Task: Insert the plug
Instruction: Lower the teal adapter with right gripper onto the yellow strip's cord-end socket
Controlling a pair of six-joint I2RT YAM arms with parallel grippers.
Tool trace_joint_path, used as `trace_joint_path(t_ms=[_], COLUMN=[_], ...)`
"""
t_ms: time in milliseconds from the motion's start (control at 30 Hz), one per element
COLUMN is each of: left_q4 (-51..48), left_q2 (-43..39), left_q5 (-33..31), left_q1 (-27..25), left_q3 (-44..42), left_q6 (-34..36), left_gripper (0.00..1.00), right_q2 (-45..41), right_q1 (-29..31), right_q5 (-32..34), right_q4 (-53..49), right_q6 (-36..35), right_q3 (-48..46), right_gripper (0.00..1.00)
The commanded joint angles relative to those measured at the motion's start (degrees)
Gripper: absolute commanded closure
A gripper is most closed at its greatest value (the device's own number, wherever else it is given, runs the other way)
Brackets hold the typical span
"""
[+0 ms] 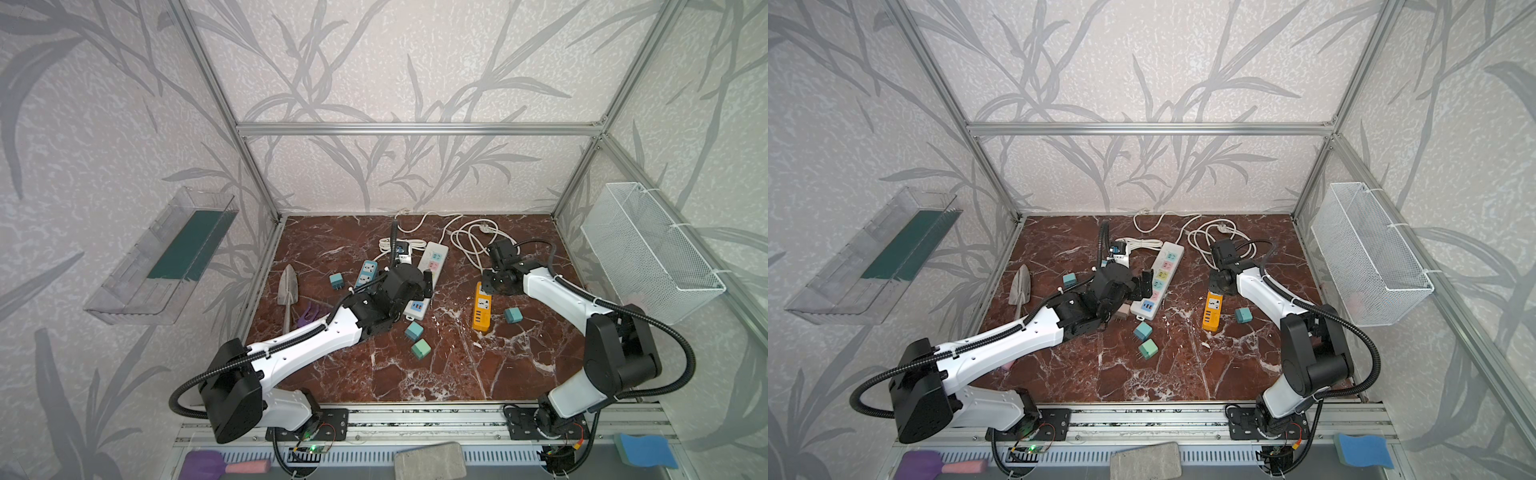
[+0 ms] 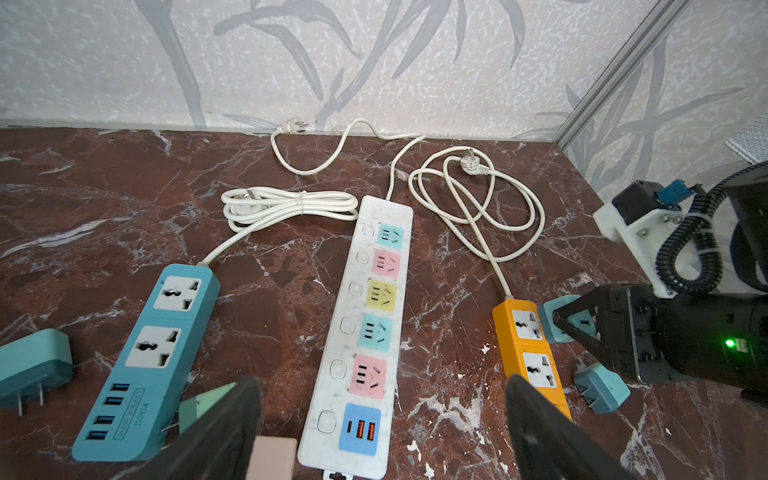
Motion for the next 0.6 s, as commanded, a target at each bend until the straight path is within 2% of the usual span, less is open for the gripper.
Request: trace_joint_path(t_ms=[0,200,567], left_q4=[1.1,1.1,1.2], left_q2=[-2.0,-2.5,-3.2], left_q5=[-1.2,-1.7,-2.8], left_q1=[0.0,0.0,0.0], left_q3=[-1.0,-1.0,-1.1], left_q6=[0.2,0.6,1.0], left_gripper=[0.09,0.09,0.09], right_q2=[0.6,0.7,2.9], right_q1=[-0.2,-0.4,-0.5], right_q5=[-0.3,1.0,-0.7], right_q4=[-0.8,-0.6,-0.8], right_q6=[0.9,1.1,1.8], right_q3=[0.2,-0.4,0.3], right_gripper=[1.0,1.0,1.0])
